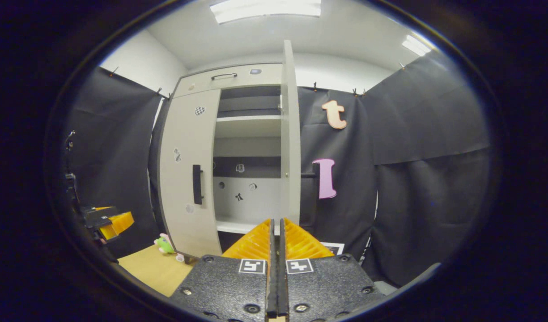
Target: Open the right door of the double-door shoe cabinet with the right hand, and open the left door with the left hand.
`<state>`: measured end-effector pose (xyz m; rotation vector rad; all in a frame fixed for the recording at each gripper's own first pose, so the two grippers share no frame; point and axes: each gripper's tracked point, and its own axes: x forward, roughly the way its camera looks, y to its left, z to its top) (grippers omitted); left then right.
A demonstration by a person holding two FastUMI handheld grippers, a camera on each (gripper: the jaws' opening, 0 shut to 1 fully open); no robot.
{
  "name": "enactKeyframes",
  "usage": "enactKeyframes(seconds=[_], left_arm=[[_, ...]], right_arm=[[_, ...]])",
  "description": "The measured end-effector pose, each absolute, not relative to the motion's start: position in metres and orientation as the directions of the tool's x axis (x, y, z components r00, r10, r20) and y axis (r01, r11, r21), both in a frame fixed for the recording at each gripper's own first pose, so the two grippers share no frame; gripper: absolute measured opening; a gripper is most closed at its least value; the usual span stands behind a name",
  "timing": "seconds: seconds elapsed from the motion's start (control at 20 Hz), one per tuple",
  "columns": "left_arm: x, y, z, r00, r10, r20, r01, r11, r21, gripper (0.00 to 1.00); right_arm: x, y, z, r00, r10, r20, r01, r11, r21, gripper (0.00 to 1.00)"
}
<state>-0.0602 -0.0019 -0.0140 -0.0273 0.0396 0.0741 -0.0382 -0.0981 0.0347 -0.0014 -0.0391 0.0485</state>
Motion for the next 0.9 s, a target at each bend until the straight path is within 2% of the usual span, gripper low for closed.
enactKeyframes(seconds=[0.1, 0.15, 0.25, 0.4, 0.45, 0.55, 0.9], left_arm=[[-0.06, -0.006, -0.017, 0.997, 0.065, -0.047, -0.066, 0.998, -0.021, 0.95], [-0.061, -0.008, -0.019, 0.997, 0.062, -0.051, -0.063, 0.998, -0.019, 0.95], [-0.061, -0.008, -0.019, 0.997, 0.059, -0.054, -0.06, 0.998, -0.015, 0.95], [-0.06, -0.014, -0.017, 0.998, 0.036, -0.042, -0.038, 0.999, -0.029, 0.95], [-0.058, -0.017, -0.015, 0.999, 0.026, -0.038, -0.027, 0.999, -0.035, 0.95], [-0.052, -0.021, -0.013, 0.999, 0.009, -0.04, -0.011, 0.999, -0.041, 0.95], [0.022, -0.056, 0.022, 0.993, -0.122, -0.003, 0.119, 0.973, -0.196, 0.95]], right_arm=[[-0.035, -0.095, 0.034, 0.998, 0.045, 0.041, -0.044, 0.999, -0.011, 0.05], [-0.035, -0.098, 0.032, 0.999, 0.031, 0.041, -0.03, 0.999, -0.024, 0.27], [-0.034, -0.1, 0.034, 0.999, 0.014, 0.045, -0.012, 0.999, -0.039, 0.47], [-0.033, -0.088, 0.036, 0.997, 0.053, 0.054, -0.051, 0.998, -0.026, 0.6], [-0.034, -0.086, 0.035, 0.996, 0.062, 0.058, -0.061, 0.998, -0.016, 0.73], [-0.032, -0.089, 0.033, 0.997, 0.049, 0.06, -0.048, 0.999, -0.021, 0.85], [-0.045, -0.085, 0.028, 0.995, 0.073, 0.072, -0.069, 0.996, -0.057, 0.88]])
